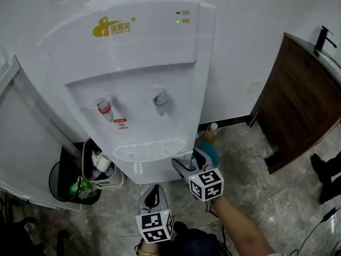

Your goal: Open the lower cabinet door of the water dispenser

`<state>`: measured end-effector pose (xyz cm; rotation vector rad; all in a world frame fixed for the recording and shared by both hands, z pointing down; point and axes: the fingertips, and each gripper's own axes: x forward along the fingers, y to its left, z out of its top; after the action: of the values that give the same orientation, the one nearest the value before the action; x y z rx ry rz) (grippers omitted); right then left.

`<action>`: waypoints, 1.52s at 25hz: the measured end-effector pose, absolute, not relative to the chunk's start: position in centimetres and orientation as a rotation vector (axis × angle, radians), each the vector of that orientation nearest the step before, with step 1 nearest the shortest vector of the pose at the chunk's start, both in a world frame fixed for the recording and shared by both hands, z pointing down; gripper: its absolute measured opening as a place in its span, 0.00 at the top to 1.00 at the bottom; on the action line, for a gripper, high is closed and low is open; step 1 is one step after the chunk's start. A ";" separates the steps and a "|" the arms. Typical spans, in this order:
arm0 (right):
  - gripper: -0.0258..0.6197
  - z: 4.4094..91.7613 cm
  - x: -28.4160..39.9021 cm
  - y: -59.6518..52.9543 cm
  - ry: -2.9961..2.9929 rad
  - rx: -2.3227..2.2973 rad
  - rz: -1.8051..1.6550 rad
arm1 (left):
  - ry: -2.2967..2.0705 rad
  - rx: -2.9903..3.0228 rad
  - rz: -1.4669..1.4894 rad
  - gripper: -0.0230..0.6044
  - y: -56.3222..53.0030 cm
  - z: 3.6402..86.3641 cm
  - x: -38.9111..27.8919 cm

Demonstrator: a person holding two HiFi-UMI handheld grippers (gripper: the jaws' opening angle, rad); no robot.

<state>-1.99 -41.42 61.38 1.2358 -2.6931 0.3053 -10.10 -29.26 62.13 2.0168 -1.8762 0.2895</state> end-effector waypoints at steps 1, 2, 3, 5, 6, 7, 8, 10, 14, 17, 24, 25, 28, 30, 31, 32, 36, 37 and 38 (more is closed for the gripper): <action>0.41 61.4 -1.8 -41.0 -2.686 1.241 0.309 | -1.876 2.021 0.290 0.95 -29.1 62.0 -10.1; 0.43 61.4 -1.6 -40.3 -2.681 1.245 0.305 | -1.875 2.025 0.290 0.95 -28.8 61.9 -10.1; 0.45 61.5 -1.3 -39.5 -2.679 1.248 0.293 | -1.873 2.030 0.287 0.95 -28.5 61.8 -10.1; 0.51 61.5 -0.8 -37.6 -2.677 1.241 0.264 | -1.868 2.038 0.273 0.95 -27.6 61.5 -9.9; 0.53 61.5 -0.6 -36.4 -2.678 1.227 0.253 | -1.865 2.042 0.268 0.95 -27.0 61.5 -9.8; 0.55 61.6 -0.5 -35.1 -2.679 1.210 0.247 | -1.864 2.046 0.269 0.95 -26.3 61.5 -9.7; 0.57 61.6 -0.4 -33.8 -2.679 1.191 0.242 | -1.864 2.050 0.280 0.95 -25.4 61.5 -9.5; 0.62 61.6 -0.3 -31.2 -2.683 1.152 0.235 | -1.866 2.063 0.316 0.95 -23.5 61.3 -9.2; 0.72 61.6 -1.0 -26.3 -2.714 1.064 0.240 | -1.817 2.119 0.354 0.95 -20.2 59.4 -8.4; 0.73 61.6 -2.2 -23.0 -2.757 0.959 0.274 | -1.739 2.175 0.338 0.95 -18.3 58.2 -7.3; 0.93 61.6 -3.8 -18.1 -2.777 0.749 0.193 | -1.613 2.218 0.271 0.95 -15.1 59.3 -4.3; 0.93 61.5 -3.4 -18.0 -2.777 0.771 0.200 | -1.608 2.221 0.274 0.95 -14.9 59.7 -3.9; 0.94 61.7 -2.0 -18.5 -2.742 0.874 0.169 | -1.620 2.210 0.296 0.95 -15.1 61.0 -3.0; 0.96 62.2 -1.4 -19.8 -2.683 0.958 0.117 | -1.633 2.196 0.312 0.95 -15.5 61.4 -3.0; 0.96 62.3 -1.5 -20.4 -2.661 0.983 0.103 | -1.640 2.189 0.314 0.95 -15.6 61.5 -3.1; 0.96 62.3 -1.9 -21.0 -2.659 0.991 0.102 | -1.648 2.181 0.309 0.95 -15.6 61.5 -3.3; 0.96 61.9 -4.6 -20.4 -2.751 0.853 0.189 | -1.683 2.159 0.291 0.95 -14.6 61.0 -4.8; 0.96 61.9 -5.5 -19.5 -2.771 0.778 0.199 | -1.696 2.155 0.290 0.95 -14.2 60.7 -5.4; 0.96 62.0 -6.6 -18.5 -2.790 0.710 0.198 | -1.714 2.147 0.286 0.95 -13.8 60.4 -6.1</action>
<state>-6.55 -18.49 62.00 0.7095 -2.7897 0.1979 -6.12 -13.84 60.44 2.1465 -1.7138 0.2859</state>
